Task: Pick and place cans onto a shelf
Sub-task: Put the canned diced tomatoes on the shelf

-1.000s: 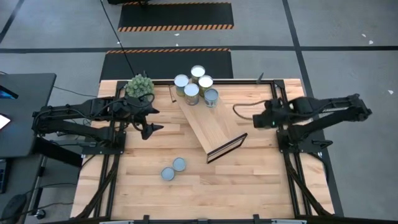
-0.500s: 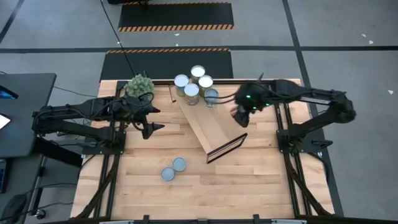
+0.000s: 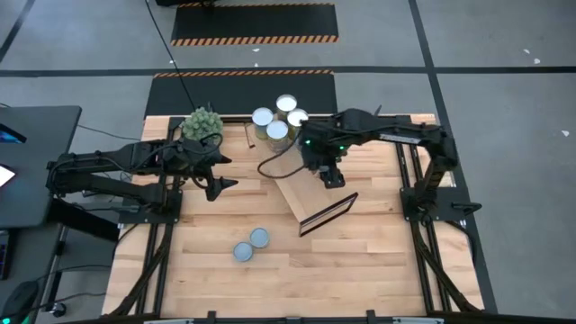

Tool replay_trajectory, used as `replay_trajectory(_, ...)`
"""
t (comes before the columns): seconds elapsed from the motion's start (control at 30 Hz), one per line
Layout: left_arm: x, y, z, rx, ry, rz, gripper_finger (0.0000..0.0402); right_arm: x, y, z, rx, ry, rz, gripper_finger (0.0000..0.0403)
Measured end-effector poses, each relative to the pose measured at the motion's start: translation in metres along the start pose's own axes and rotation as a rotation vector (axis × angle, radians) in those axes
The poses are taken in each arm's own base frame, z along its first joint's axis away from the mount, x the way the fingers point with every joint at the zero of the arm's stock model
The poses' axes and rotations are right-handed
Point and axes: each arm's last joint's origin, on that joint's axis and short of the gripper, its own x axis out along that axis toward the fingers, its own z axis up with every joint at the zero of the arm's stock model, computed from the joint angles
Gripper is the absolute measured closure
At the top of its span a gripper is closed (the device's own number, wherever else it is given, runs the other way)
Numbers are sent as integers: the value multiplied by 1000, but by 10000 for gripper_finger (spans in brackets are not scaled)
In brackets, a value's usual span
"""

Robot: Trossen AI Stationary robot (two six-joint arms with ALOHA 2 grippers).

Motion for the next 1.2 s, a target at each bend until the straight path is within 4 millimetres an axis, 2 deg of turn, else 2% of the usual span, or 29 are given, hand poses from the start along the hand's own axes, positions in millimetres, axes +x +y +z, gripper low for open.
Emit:
replay_trajectory(0.2, 0, 0, 0, 0, 0, 0, 24, 14, 0, 11, -78, 79, -29, 98)
replay_trajectory(0.57, 0, 0, -1, 28, 8, 2, 24, 29, 11, 16, -141, 156, -42, 73)
replay_trajectory(0.97, 0, 0, -1, 32, 15, 4, 24, 28, 13, 17, -169, 140, -40, 44)
replay_trajectory(1.2, 0, 1, -3, 34, 30, 8, 24, 28, 21, 18, -200, 178, -122, 29)
